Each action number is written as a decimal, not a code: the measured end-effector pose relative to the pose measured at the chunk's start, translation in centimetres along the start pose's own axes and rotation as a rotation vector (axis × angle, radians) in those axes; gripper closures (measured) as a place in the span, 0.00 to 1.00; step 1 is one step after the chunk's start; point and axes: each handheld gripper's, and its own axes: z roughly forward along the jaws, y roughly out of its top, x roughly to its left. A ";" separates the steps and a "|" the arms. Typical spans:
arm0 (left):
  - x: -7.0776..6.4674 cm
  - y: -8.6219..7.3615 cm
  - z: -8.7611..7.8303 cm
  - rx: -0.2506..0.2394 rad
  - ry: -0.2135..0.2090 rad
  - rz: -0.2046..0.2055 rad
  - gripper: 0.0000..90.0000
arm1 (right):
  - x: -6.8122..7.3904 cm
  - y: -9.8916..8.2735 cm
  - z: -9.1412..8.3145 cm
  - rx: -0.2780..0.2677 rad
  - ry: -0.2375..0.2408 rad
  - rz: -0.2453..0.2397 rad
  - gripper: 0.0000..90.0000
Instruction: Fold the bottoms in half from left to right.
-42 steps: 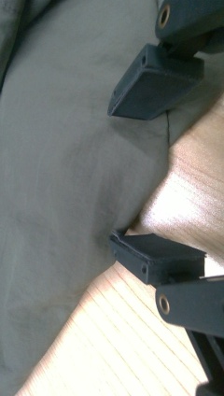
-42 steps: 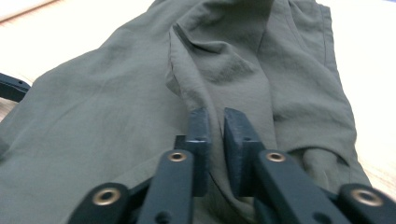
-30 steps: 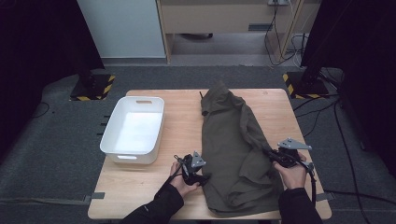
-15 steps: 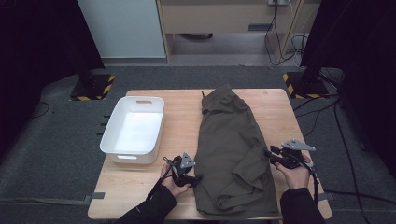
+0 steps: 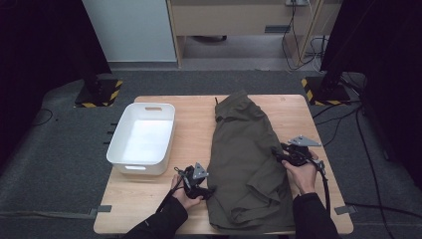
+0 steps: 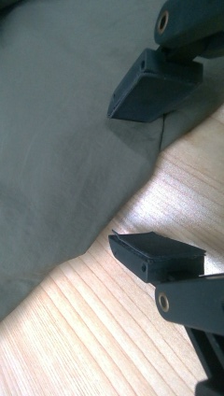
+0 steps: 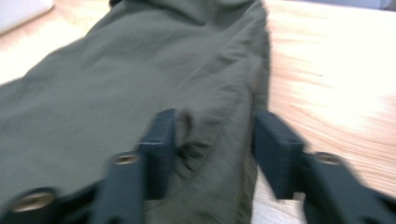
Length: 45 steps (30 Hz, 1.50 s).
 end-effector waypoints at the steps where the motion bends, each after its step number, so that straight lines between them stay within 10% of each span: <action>1: 0.0 0.0 0.0 -0.001 0.000 -0.001 0.35 | 0.0 -0.1 0.1 0.006 -0.001 0.006 0.80; 4: 0.0 0.0 0.0 -0.002 0.001 -0.002 0.35 | 0.0 -0.2 -0.2 0.022 -0.018 -0.019 0.96; 10: -0.1 -0.1 0.1 -0.009 0.001 -0.006 0.35 | -0.9 -0.9 -1.0 0.062 -0.088 0.032 0.98; 13: -0.1 -0.1 0.1 -0.013 0.001 -0.006 0.35 | -1.4 -1.8 -0.3 0.152 -0.120 0.050 0.95; 18: -0.1 -0.1 0.1 -0.014 -0.001 -0.005 0.35 | -1.6 -1.8 -0.2 0.118 -0.135 0.040 0.76; 30: -0.1 -0.1 0.2 -0.014 0.003 -0.004 0.34 | 1.4 -0.5 -3.6 -0.060 0.003 -0.026 0.47; 45: -0.1 0.0 0.3 -0.019 0.005 -0.006 0.31 | 8.3 -2.8 -4.2 -0.038 0.181 -0.078 0.35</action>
